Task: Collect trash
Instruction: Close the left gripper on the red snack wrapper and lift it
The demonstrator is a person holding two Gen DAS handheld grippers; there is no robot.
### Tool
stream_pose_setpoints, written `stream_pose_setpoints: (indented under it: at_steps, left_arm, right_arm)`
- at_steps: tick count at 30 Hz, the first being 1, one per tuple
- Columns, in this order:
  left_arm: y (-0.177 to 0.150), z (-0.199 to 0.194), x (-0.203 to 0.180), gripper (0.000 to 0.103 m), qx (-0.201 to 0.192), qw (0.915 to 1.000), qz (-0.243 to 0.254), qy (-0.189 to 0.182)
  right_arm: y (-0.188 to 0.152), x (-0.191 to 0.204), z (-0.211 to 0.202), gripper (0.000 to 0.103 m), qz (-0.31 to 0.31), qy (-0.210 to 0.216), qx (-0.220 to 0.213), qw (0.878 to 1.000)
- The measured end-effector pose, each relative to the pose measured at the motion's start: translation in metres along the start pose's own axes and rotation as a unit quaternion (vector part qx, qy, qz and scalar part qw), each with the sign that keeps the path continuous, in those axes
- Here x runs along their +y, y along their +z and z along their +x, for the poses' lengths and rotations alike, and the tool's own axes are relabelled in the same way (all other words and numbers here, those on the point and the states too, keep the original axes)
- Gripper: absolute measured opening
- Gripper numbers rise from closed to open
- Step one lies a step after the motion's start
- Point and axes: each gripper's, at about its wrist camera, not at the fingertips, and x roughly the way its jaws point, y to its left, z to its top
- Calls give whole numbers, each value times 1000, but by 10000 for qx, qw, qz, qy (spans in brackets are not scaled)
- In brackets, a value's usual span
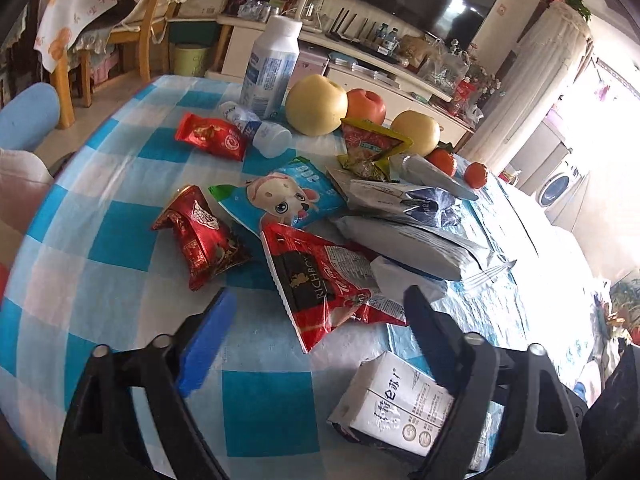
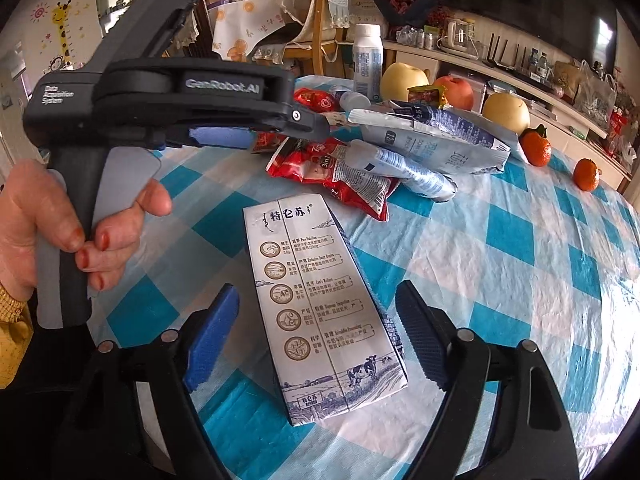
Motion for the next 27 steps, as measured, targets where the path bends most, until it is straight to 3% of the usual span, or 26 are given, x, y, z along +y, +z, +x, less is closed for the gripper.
stream_pose_setpoints:
  at_steps: [6, 12, 14, 15, 16, 27]
  left_arm:
    - [4, 22, 11, 62, 162, 9988, -445, -140]
    - [5, 25, 6, 40, 54, 9991, -410, -83]
    - [4, 22, 12, 34, 28, 9981, -588, -157]
    - [4, 21, 14, 30, 16, 9976, -668, -202]
    - [3, 20, 16, 28, -7, 9972, -714, -240]
    - [0, -6, 38, 18, -225, 9947, -925, -388]
  right_arm:
    - [2, -3, 1, 82, 47, -55, -14, 10000]
    - [5, -5, 4, 82, 26, -121, -79, 9999]
    - [5, -5, 5, 76, 3, -138, -51, 9999]
    - [4, -4, 6, 67, -14, -132, -33, 9999]
    - [5, -3, 7, 62, -40, -151, -27, 9999]
    - [5, 6, 1, 57, -200, -335, -154, 9991]
